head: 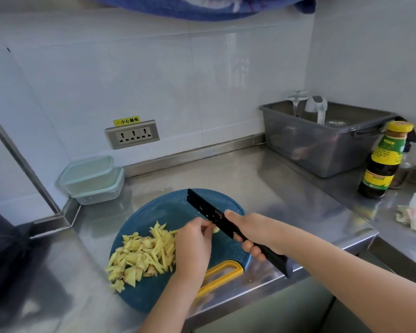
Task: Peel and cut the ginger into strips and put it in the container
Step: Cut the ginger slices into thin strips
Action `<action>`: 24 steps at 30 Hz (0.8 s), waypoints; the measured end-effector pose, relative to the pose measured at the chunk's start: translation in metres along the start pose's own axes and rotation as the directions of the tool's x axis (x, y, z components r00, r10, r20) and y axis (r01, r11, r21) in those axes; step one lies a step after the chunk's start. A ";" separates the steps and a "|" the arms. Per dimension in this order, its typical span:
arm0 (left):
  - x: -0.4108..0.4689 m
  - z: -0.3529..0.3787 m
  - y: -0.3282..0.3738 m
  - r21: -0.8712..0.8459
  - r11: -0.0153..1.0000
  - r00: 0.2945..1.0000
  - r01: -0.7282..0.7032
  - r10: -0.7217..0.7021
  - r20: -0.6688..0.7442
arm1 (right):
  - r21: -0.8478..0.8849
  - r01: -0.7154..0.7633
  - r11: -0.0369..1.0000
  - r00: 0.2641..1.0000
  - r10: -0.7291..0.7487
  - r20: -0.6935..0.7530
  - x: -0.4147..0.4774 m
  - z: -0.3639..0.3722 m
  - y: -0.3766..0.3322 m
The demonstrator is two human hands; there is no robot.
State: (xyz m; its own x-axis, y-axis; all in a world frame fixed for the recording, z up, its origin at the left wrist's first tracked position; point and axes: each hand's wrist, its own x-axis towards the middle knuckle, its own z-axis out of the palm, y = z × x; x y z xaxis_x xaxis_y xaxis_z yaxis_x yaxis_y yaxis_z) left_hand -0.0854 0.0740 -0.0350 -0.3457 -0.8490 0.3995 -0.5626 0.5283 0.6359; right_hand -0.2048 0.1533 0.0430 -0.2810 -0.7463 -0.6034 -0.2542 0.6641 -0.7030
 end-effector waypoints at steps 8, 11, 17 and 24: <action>0.001 0.003 0.001 0.016 1.000 1.000 -0.012 0.013 -0.009 | -0.297 0.088 0.951 0.983 -0.131 -0.131 0.014 0.014 0.003; 0.001 0.004 0.000 0.011 1.000 1.000 -0.012 0.012 0.000 | -0.353 0.076 0.933 0.987 -0.121 -0.107 0.015 0.016 0.000; 0.001 0.004 -0.002 0.024 0.999 1.000 -0.024 0.024 -0.006 | -0.384 -0.030 0.923 0.996 -0.005 -0.092 0.027 0.024 -0.021; -0.002 -0.001 0.001 -0.029 0.999 1.000 0.014 -0.014 -0.005 | 0.079 0.026 0.997 1.000 -0.026 -0.002 0.022 0.005 0.005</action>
State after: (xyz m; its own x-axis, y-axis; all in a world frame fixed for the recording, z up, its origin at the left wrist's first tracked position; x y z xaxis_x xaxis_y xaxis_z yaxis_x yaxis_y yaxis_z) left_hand -0.0847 0.0759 -0.0350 -0.3338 -0.8565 0.3937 -0.5451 0.5161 0.6606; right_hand -0.2077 0.1399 0.0248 -0.2762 -0.7630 -0.5844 -0.1878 0.6392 -0.7458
